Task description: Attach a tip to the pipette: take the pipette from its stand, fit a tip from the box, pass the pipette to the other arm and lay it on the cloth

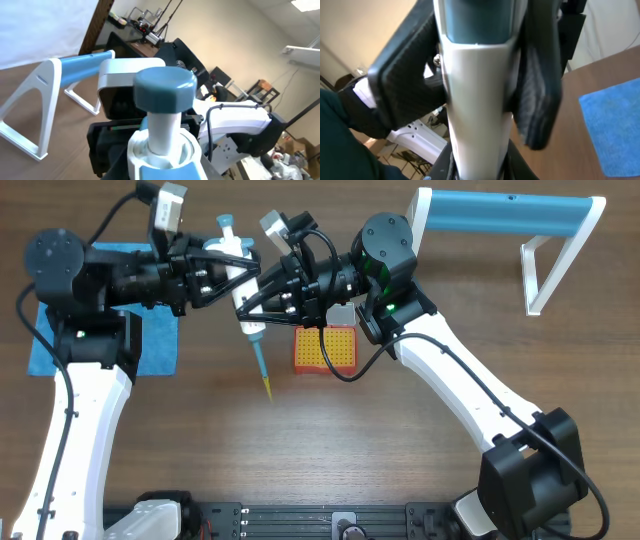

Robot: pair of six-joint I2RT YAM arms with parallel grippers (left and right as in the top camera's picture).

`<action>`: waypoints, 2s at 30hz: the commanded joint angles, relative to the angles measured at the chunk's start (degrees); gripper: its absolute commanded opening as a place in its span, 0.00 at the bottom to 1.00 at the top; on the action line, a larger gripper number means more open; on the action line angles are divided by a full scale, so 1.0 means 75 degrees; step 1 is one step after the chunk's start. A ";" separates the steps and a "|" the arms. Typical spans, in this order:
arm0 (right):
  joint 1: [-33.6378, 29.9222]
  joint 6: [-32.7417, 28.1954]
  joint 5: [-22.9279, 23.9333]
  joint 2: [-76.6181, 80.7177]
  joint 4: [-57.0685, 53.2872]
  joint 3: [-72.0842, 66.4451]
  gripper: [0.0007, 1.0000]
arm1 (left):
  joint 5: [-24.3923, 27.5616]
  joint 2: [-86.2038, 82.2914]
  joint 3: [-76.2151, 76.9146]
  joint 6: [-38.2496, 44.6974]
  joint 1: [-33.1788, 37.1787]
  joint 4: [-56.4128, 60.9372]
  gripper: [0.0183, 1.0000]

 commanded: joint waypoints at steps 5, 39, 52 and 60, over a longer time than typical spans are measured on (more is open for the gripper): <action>-0.0192 0.0108 0.0592 0.0230 -0.0093 -0.0032 0.08 | 0.0565 -0.0175 0.0210 -0.0187 -0.0134 0.0055 0.14; -0.2212 0.2186 -0.1067 -0.0137 0.2719 -0.0026 0.76 | 0.0382 -0.0189 0.0213 -0.0210 0.0822 0.0568 0.01; -0.3427 0.2425 -0.1195 -0.0501 0.2964 -0.0026 0.76 | -0.1046 -0.0189 0.0213 -0.0020 0.3150 0.0501 0.00; -0.3427 0.2428 -0.0813 -0.0498 0.2900 -0.0026 0.76 | -0.5208 -0.0175 0.0213 0.3564 0.3765 -0.3631 0.01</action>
